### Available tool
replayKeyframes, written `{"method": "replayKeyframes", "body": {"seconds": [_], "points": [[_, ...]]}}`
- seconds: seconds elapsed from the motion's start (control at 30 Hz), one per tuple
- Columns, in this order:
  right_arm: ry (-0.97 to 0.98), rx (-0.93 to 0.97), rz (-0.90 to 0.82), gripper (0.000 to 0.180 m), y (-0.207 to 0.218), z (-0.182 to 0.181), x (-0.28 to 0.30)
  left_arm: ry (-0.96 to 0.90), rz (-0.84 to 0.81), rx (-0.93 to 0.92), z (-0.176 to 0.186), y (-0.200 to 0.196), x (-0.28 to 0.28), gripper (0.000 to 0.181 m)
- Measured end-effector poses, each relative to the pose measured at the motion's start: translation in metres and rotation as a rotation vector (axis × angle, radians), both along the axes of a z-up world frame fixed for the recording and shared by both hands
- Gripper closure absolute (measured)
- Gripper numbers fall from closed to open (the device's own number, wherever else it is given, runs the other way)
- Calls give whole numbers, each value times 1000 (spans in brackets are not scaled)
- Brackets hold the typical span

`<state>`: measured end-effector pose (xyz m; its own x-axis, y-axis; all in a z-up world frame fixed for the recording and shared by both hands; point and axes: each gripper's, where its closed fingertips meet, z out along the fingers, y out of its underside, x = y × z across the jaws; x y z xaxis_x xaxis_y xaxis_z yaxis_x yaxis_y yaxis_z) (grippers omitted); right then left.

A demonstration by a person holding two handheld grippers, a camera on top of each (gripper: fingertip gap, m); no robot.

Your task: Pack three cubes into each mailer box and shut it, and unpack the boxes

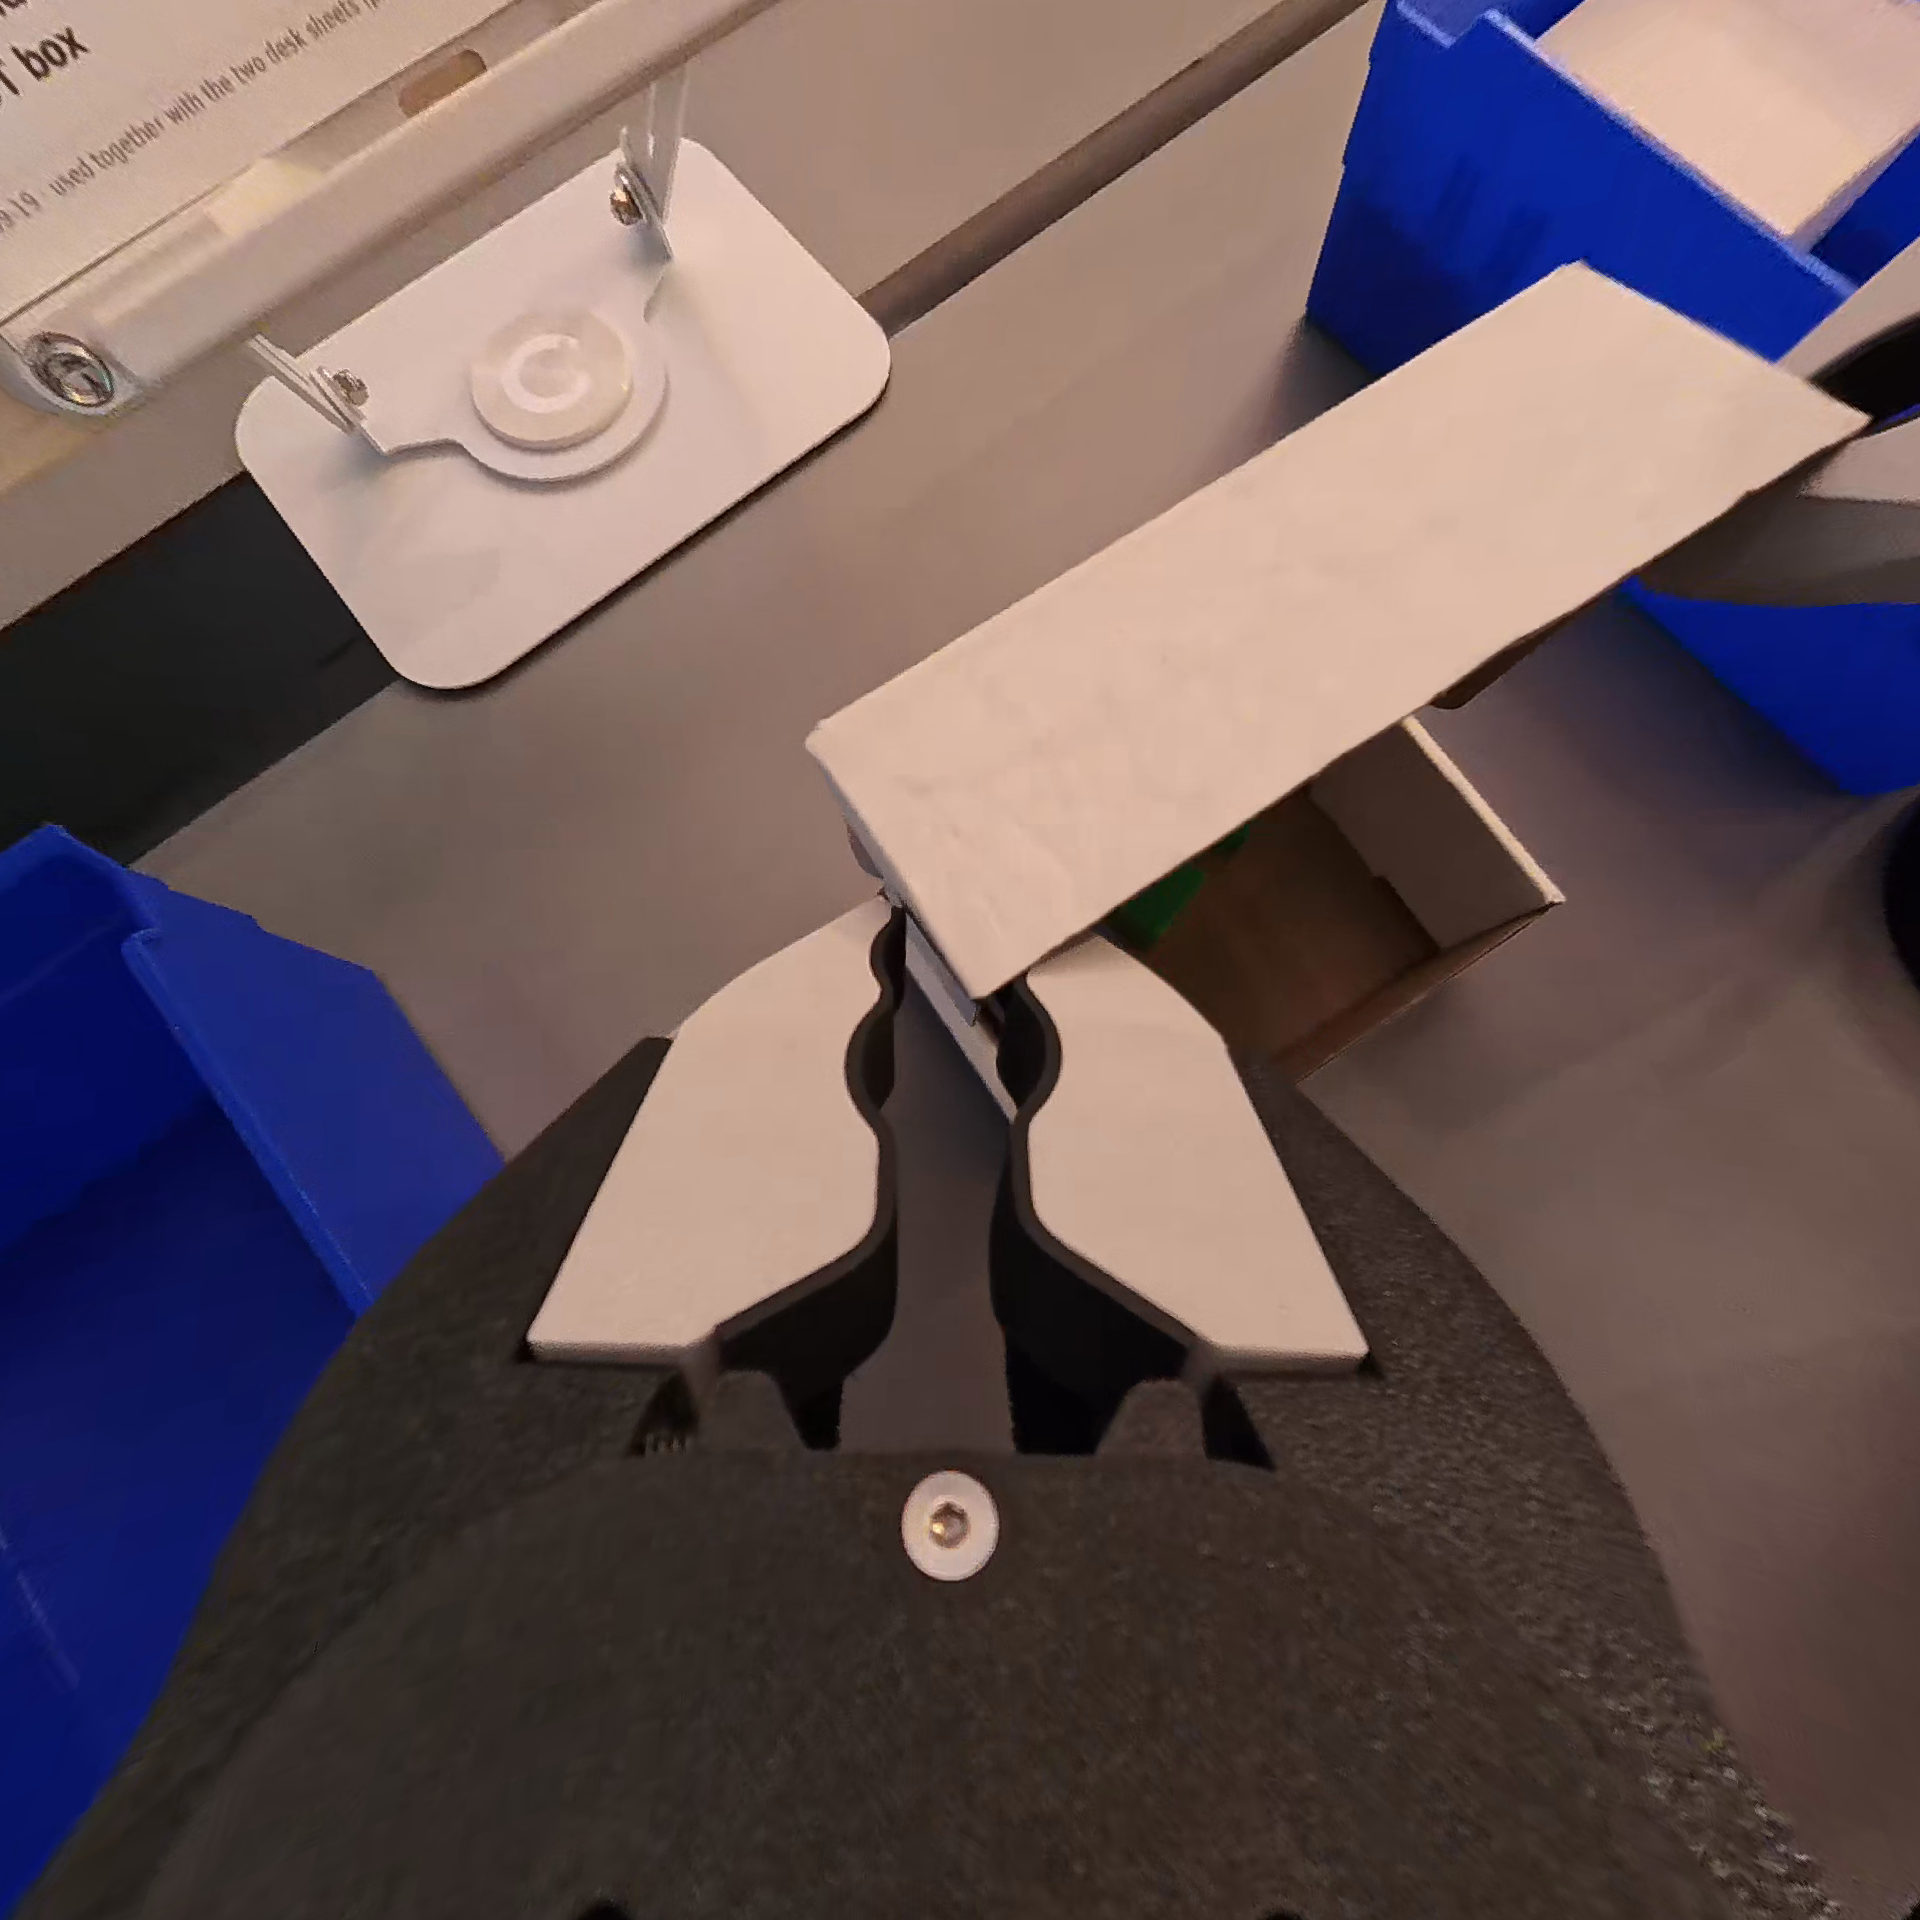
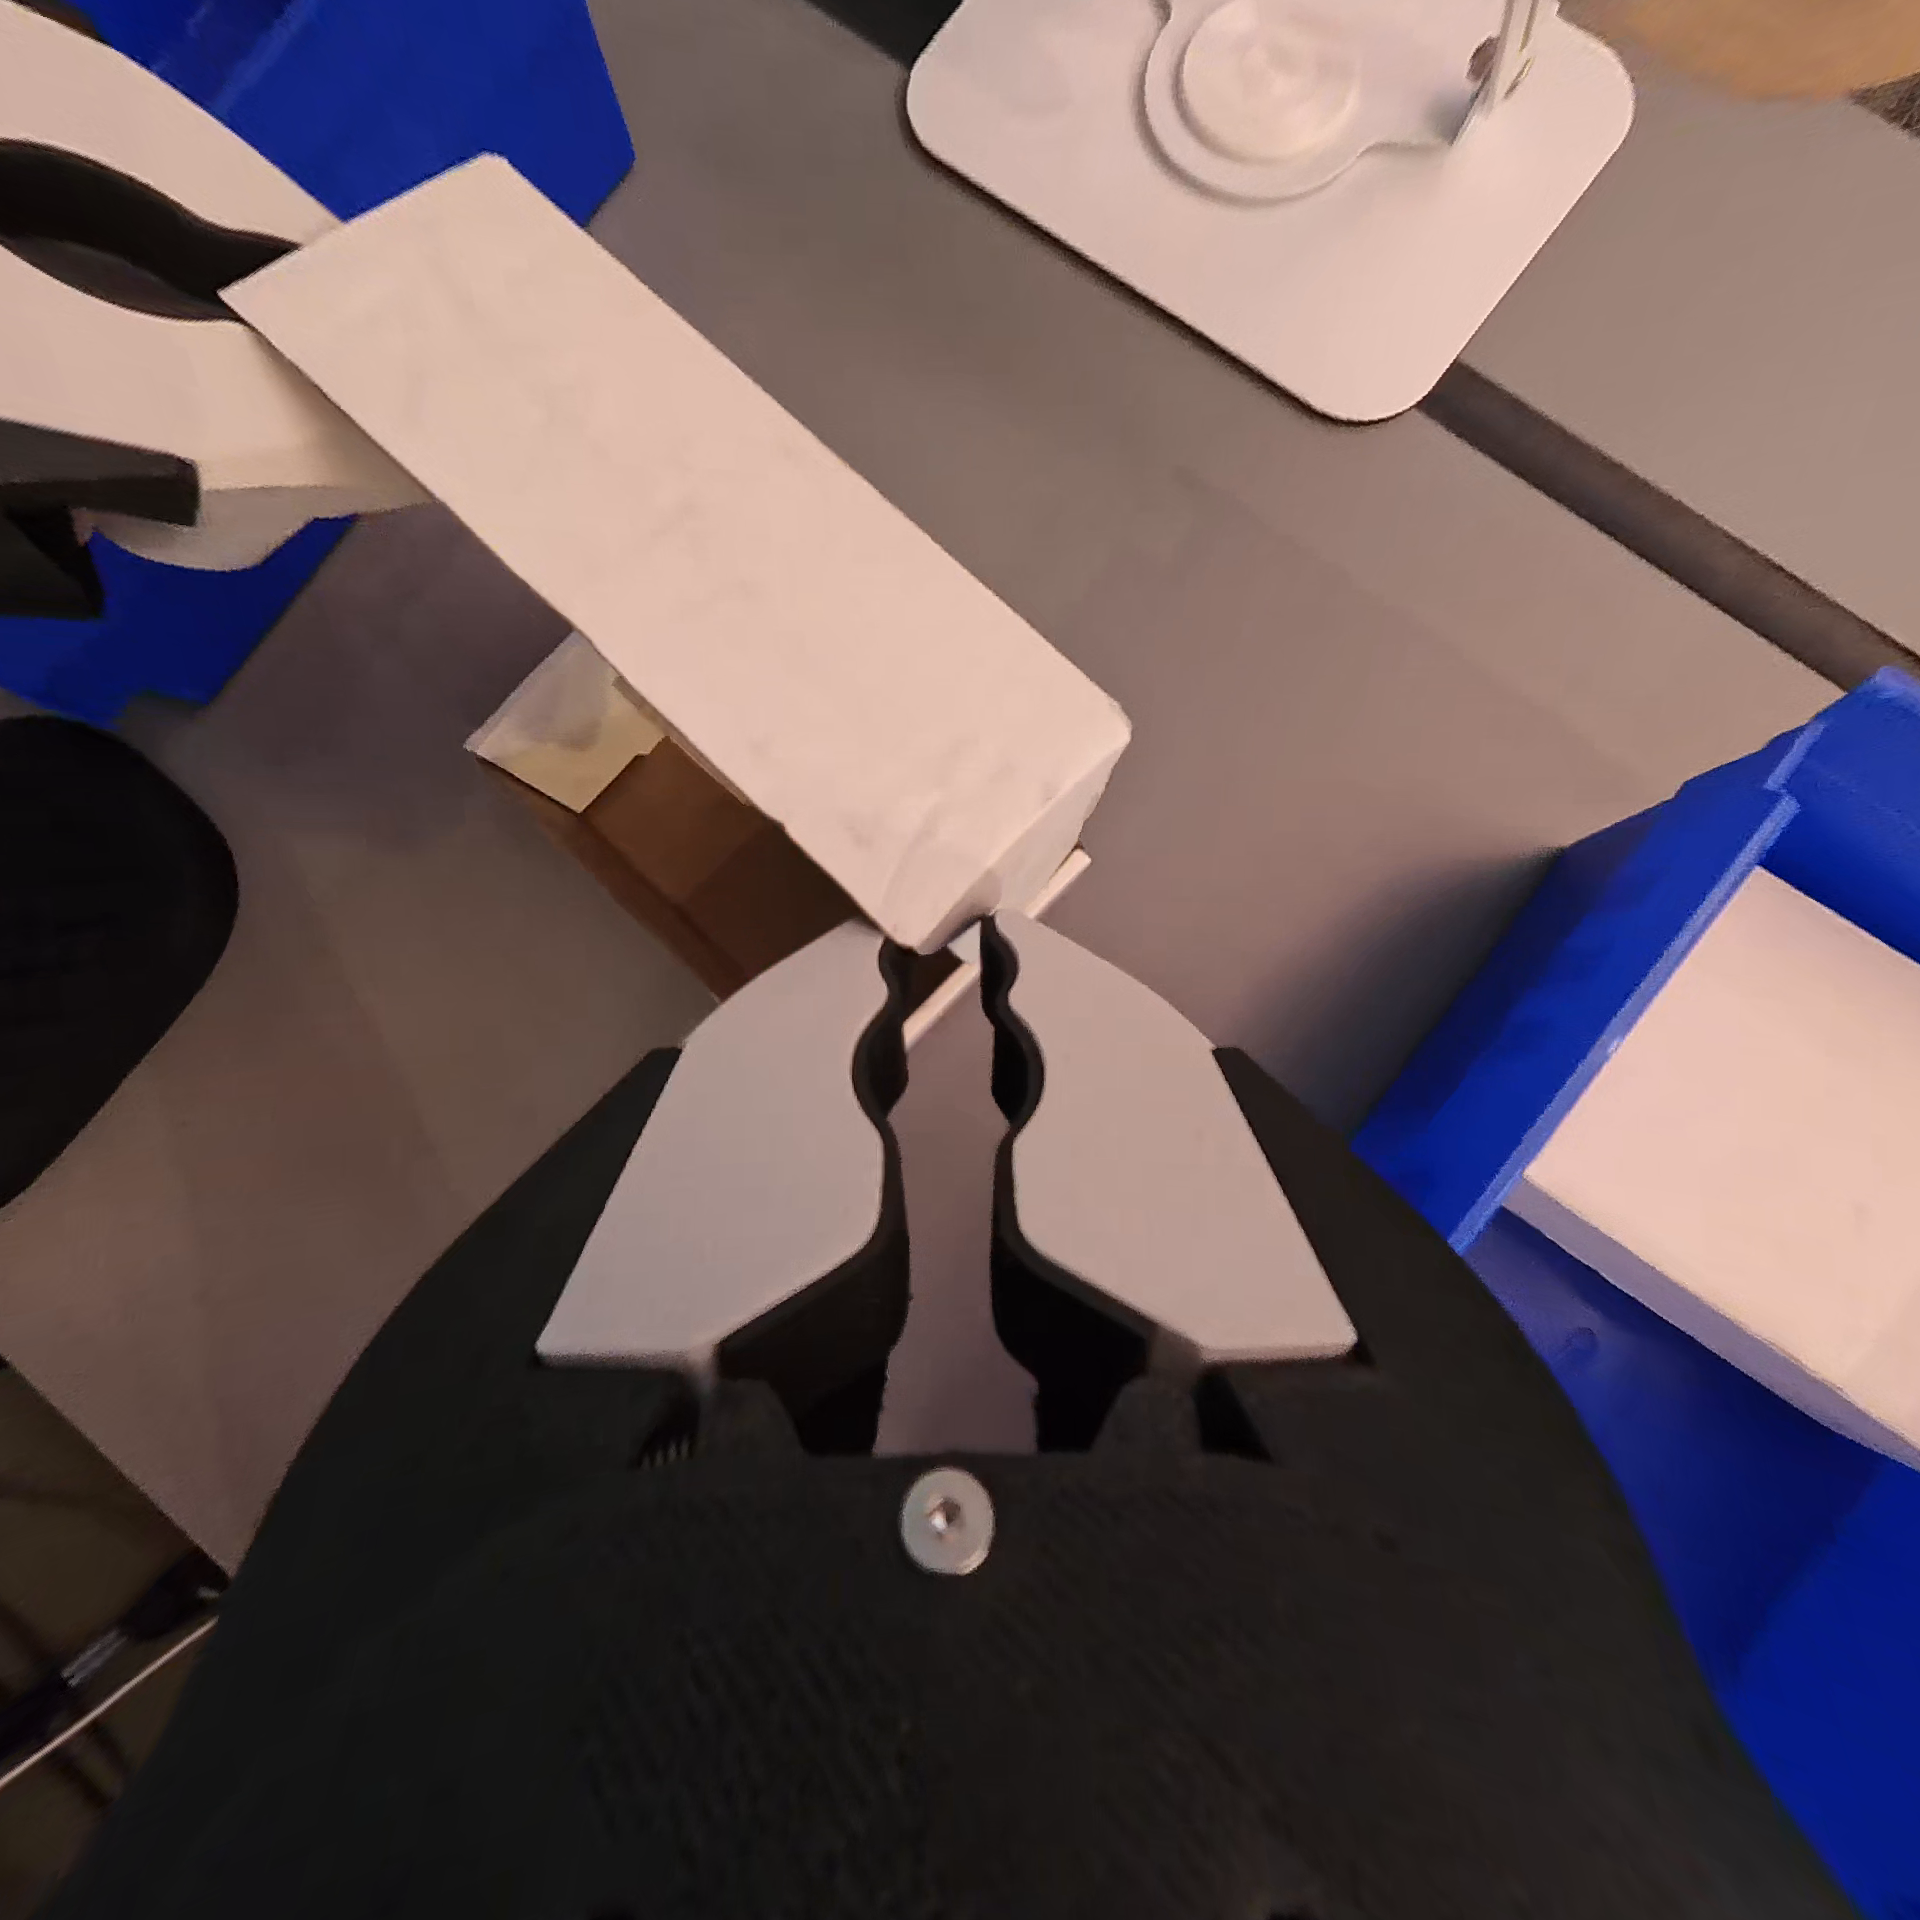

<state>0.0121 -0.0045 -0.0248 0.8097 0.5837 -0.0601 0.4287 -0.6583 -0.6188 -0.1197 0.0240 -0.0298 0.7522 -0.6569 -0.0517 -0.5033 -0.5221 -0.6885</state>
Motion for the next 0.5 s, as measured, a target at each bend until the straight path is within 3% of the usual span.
{"method": "replayKeyframes", "body": {"seconds": [0.5], "points": [[-79, -203, 64, 168, -13, -41, -10, 107, -22, -140, -27, -12, -3, 170]]}}
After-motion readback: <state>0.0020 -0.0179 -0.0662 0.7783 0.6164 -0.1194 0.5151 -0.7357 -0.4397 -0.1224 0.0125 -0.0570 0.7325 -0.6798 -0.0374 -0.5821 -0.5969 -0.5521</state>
